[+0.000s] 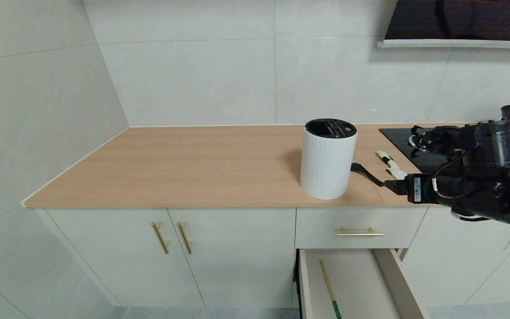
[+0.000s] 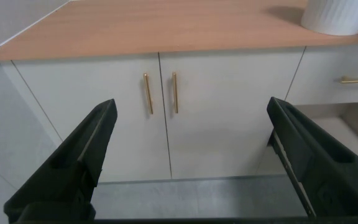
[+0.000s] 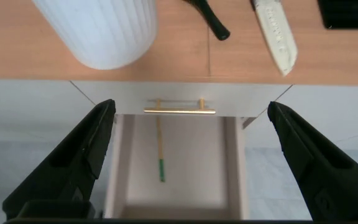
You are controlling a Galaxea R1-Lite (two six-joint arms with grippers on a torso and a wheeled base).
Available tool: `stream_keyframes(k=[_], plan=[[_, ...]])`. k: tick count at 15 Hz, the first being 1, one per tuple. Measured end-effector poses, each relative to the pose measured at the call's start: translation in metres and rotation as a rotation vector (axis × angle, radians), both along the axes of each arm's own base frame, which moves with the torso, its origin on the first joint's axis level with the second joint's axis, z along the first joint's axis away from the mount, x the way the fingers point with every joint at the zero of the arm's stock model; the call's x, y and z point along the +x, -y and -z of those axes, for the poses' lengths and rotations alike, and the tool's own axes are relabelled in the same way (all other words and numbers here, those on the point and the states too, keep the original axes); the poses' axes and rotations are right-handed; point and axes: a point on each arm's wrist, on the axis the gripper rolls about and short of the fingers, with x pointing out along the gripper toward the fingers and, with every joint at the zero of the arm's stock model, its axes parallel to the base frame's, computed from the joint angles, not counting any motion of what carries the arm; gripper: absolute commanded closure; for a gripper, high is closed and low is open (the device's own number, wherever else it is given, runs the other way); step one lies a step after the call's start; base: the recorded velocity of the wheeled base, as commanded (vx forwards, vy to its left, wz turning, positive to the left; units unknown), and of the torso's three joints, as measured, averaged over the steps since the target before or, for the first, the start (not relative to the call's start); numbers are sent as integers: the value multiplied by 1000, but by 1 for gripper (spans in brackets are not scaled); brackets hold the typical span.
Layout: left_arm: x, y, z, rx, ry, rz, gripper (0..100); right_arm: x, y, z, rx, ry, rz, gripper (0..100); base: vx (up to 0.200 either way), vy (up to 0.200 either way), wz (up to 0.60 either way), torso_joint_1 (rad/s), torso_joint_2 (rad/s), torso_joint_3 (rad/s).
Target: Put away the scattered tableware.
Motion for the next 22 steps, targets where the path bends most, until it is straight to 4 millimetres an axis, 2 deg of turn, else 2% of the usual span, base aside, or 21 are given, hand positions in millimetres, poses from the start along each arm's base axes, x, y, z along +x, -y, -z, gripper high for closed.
stream_keyframes(k=[4, 7, 11, 15, 19, 22], plan=[[0, 0, 0, 0, 0, 0, 0, 29, 18, 1, -1, 12, -5, 0, 0, 0, 0, 0, 0, 0], [0, 0, 0, 0, 0, 0, 0, 62, 30, 2, -44, 24, -69, 0, 0, 0, 0, 0, 0, 0], [0, 0, 0, 0, 0, 0, 0, 112, 36, 6, -62, 58, -159, 0, 0, 0, 0, 0, 0, 0], [0, 0, 0, -1, 0, 0, 0, 139, 37, 31, -51, 34, -325, 0, 0, 0, 0, 0, 0, 0], [0, 0, 0, 0, 0, 0, 0, 168, 46, 54, -61, 54, -319, 0, 0, 0, 0, 0, 0, 0], [0, 0, 0, 0, 0, 0, 0, 182, 57, 70, -60, 40, -296, 0, 0, 0, 0, 0, 0, 0]])
